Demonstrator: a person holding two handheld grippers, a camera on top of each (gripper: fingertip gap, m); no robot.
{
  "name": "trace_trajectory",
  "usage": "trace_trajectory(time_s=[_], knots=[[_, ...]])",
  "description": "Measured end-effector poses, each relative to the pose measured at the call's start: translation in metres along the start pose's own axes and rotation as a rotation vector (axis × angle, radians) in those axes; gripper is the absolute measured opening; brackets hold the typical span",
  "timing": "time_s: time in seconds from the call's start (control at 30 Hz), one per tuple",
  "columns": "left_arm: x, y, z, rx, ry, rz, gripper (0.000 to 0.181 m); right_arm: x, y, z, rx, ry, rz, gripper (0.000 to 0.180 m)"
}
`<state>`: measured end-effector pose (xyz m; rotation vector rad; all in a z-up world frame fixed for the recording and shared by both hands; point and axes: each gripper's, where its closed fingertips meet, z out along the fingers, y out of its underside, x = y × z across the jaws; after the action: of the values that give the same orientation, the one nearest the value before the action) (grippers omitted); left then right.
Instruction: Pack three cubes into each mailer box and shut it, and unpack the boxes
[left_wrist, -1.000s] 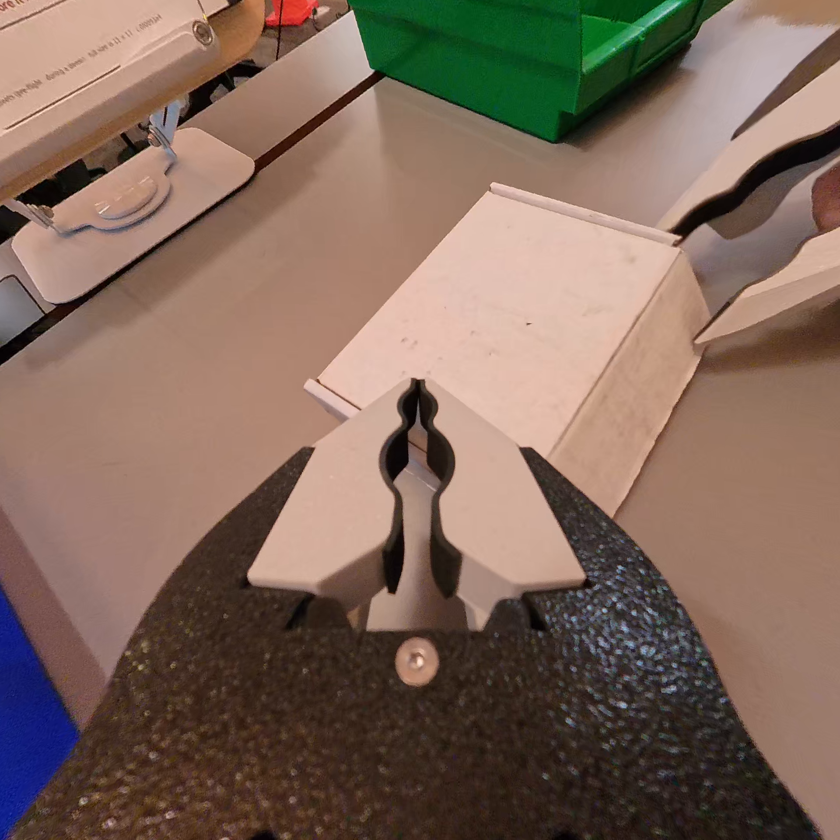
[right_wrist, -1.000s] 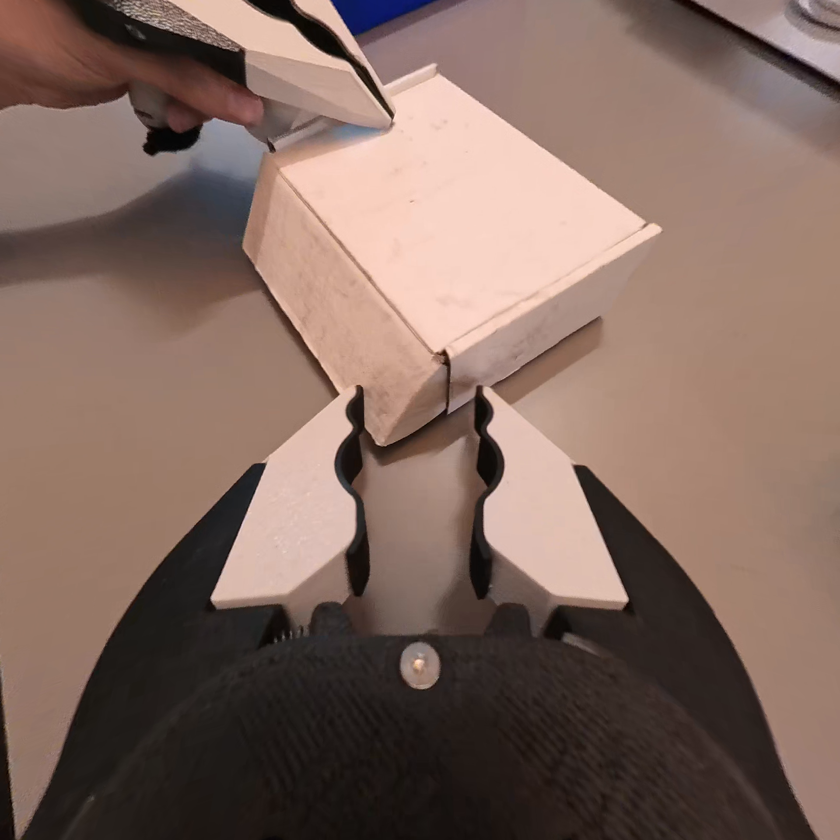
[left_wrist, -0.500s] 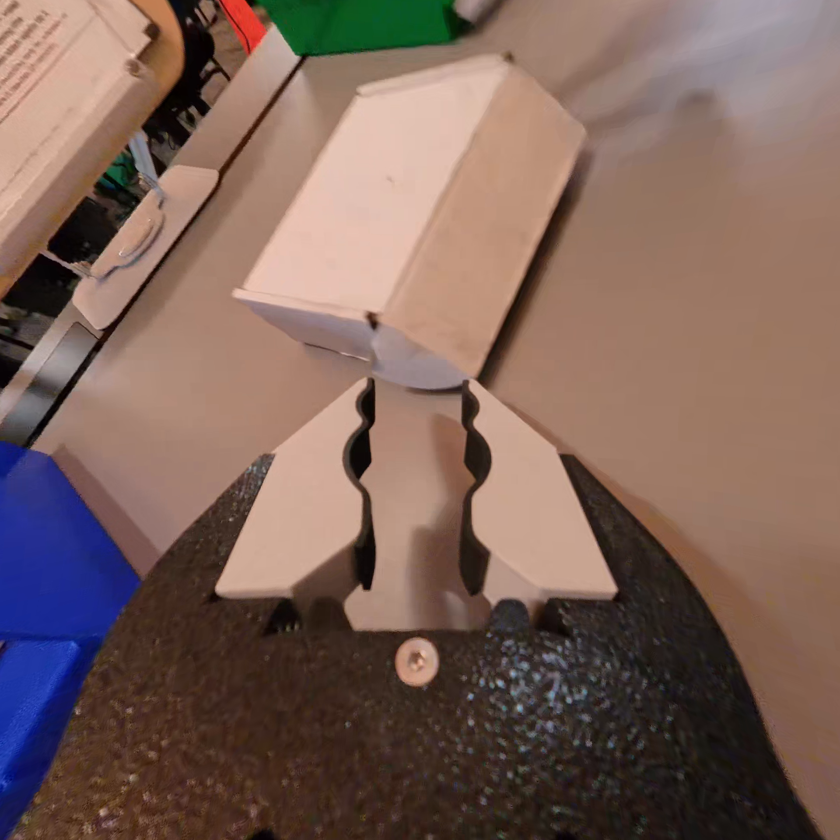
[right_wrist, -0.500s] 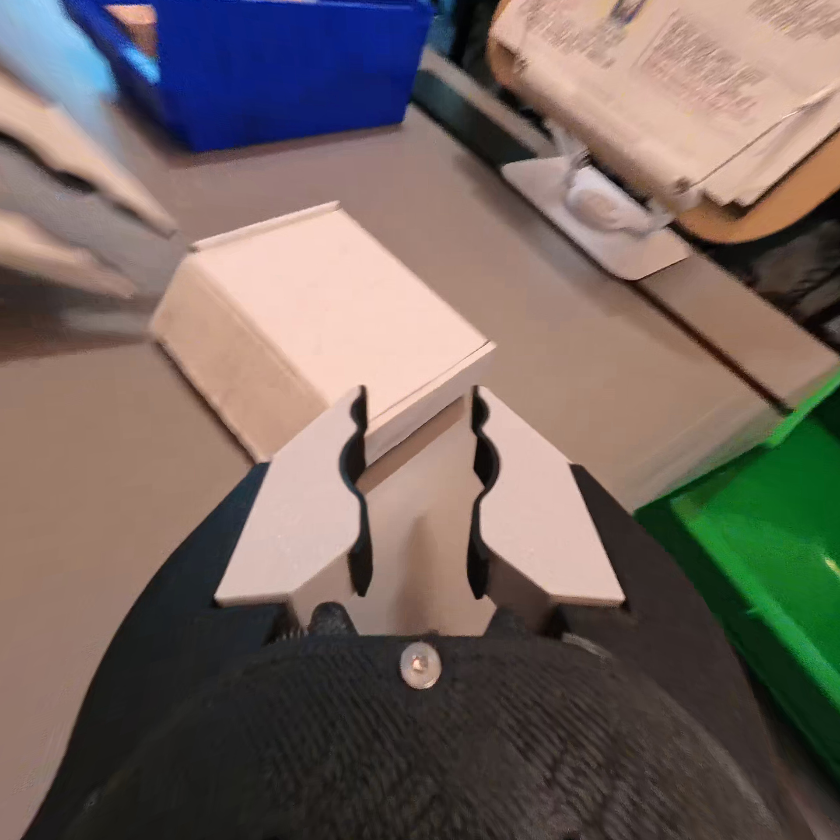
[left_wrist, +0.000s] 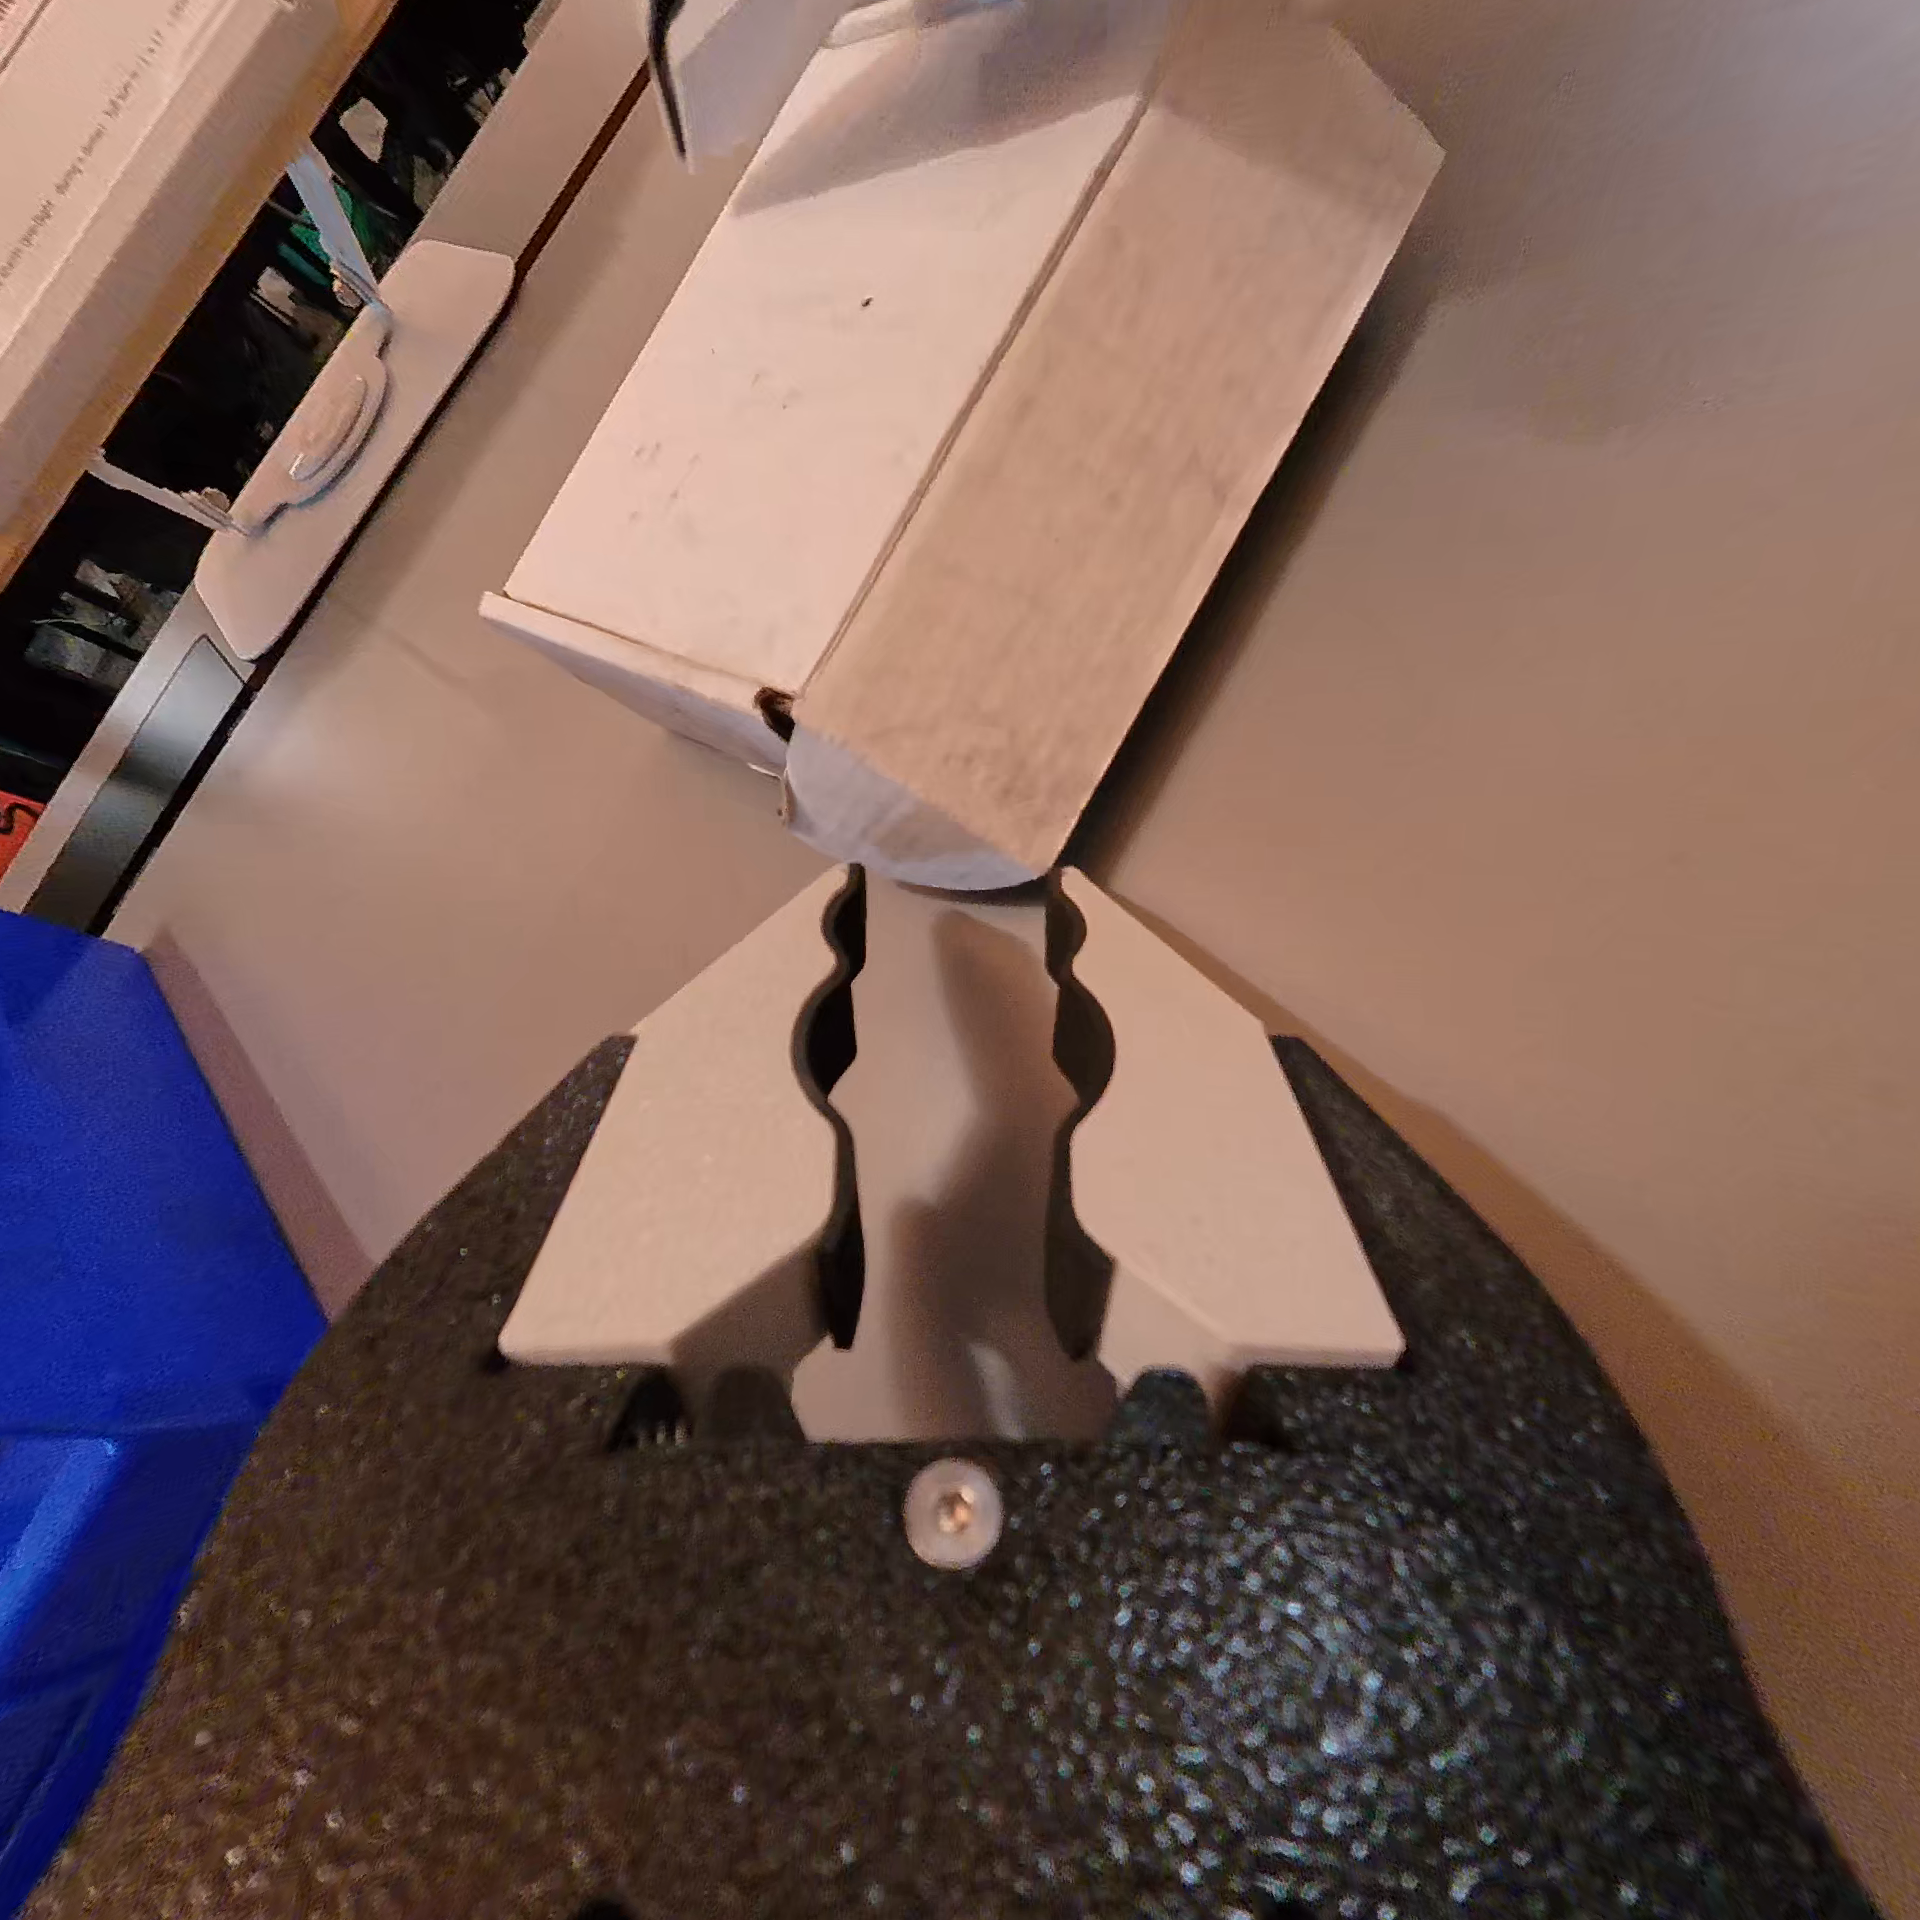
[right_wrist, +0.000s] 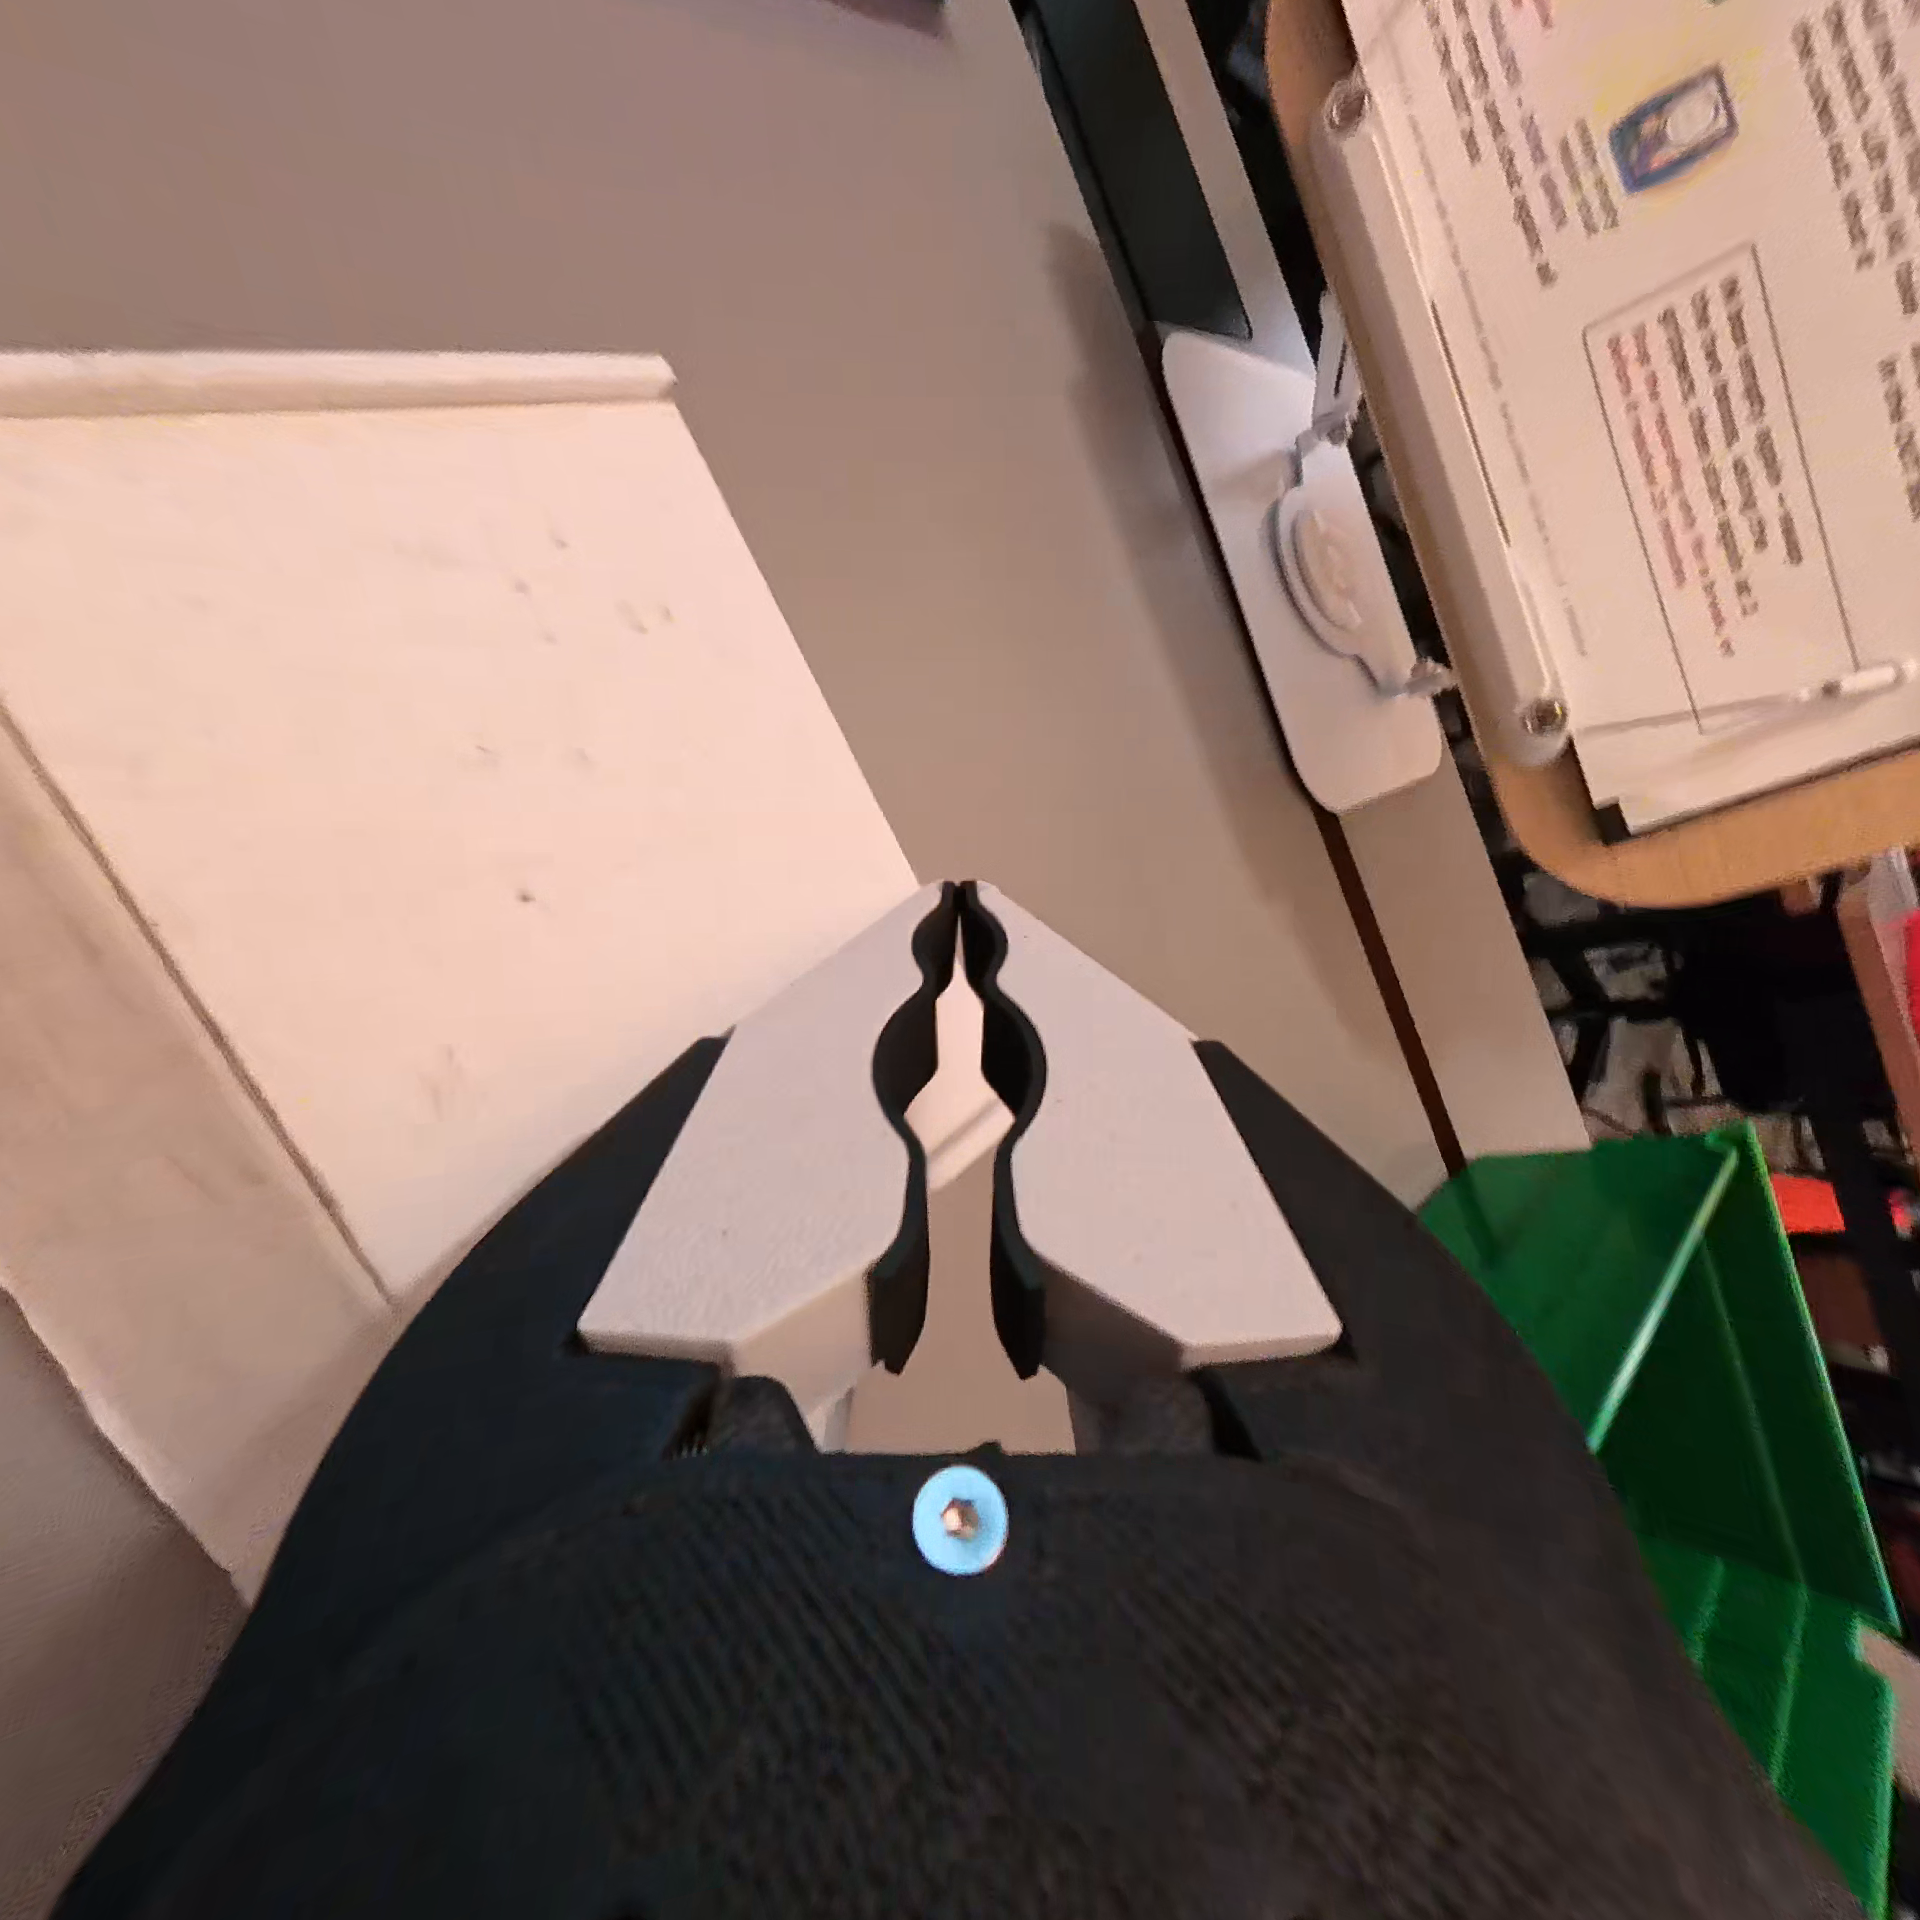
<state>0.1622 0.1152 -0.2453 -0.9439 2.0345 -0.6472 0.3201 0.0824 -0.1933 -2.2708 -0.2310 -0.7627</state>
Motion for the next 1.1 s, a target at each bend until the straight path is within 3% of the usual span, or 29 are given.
trace_trajectory(time_s=[0.17,0.4,0.67,1.1], knots=[[-0.001,0.0,0.0,0.001,0.0,-0.007,0.033,-0.009,-0.009,0.016,-0.002,-0.099,-0.104,0.0],[0.0,-0.014,-0.005,0.089,-0.085,0.105,0.041,-0.006,-0.009,0.024,-0.087,-0.193,-0.077,0.0],[-0.006,-0.031,-0.004,0.119,-0.282,0.205,0.036,-0.002,-0.01,0.032,-0.148,-0.246,-0.052,0.0],[-0.012,-0.039,-0.013,0.161,-0.367,0.177,0.029,-0.001,-0.009,0.034,-0.194,-0.252,-0.055,0.0]])
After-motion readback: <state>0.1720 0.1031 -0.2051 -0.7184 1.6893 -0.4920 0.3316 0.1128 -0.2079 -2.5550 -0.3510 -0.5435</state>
